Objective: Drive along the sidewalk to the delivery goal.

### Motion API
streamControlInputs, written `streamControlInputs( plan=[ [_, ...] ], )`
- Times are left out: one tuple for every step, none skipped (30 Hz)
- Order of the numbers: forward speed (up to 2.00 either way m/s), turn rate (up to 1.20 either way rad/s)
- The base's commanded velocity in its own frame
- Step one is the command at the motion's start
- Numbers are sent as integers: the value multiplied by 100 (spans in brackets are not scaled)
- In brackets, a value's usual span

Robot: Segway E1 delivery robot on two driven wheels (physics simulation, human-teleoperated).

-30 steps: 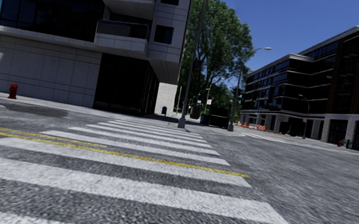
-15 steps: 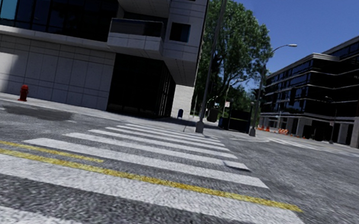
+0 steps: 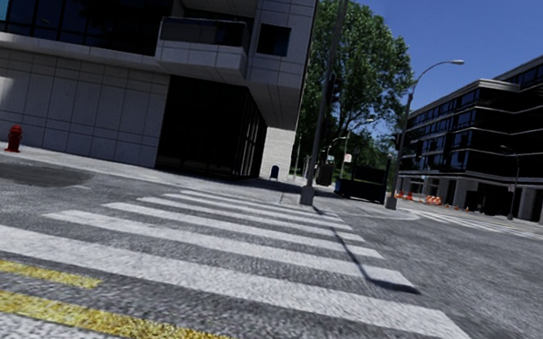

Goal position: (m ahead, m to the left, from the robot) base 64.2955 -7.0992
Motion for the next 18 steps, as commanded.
streamControlInputs(
  plan=[
    [200, 0],
    [200, 0],
    [200, 0],
    [200, 0],
    [200, 0],
    [200, 0],
    [200, 0],
    [200, 0],
    [200, 0],
    [200, 0],
    [200, 0],
    [200, 0],
    [200, 0],
    [200, 0],
    [200, 0],
    [200, 0],
    [200, 0],
    [200, 0]
  ],
)
